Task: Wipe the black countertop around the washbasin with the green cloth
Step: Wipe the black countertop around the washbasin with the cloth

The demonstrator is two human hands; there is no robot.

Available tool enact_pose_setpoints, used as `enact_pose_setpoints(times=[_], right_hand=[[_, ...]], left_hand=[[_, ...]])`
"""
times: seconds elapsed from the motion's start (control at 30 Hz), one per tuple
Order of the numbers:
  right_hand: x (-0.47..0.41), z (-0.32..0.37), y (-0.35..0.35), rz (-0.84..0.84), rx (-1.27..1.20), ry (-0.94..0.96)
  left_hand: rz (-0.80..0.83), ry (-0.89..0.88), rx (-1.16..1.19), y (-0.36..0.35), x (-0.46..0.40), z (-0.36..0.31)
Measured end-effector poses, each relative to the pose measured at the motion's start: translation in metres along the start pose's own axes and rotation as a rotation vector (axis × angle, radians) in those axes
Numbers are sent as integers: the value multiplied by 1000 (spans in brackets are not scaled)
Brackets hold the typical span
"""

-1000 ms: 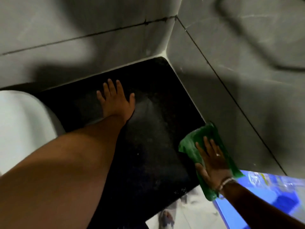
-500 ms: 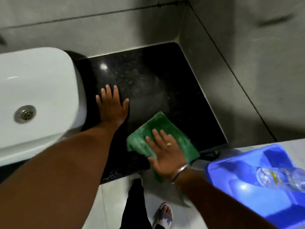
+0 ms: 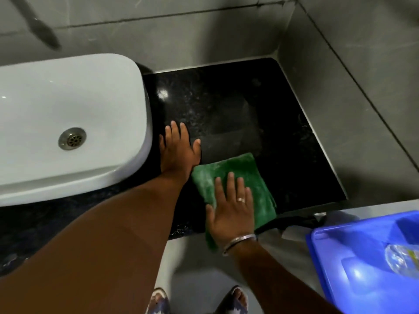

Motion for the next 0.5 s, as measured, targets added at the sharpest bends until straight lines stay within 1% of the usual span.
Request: enact_pose_setpoints(times=[0.07,0.13,0.23,0.3,0.37,0.43,0.5], right_hand=[[1,7,-3,13,11,94],[-1,-19,1,-5,21,115],[-5,-78,16,-41,72,-38],[-4,-99,23,-64,100,-129],[2,-98,22,-66,111,-238],[11,-78,18,-61,94,-322],[20,-39,10,-27,56,-301]], left_hand=[[18,-14,6,-1,-1,0],[22,-29,9,-1,-1,0],[76,-69,3,-2,0,2],[113,-127,-8,2,12,3],[125,-150,42,14,36,9],[123,-170,111,32,66,24],[132,-191,153,53,96,58]])
Point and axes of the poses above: each hand's wrist, its own x-axis away from the middle knuckle, its own y-axis out of the back of the hand, z = x × y, the point moved 9 cm from there along -x, towards the middle knuckle, and after that the axes turned 10 degrees about -z, right-handed, at the moved point
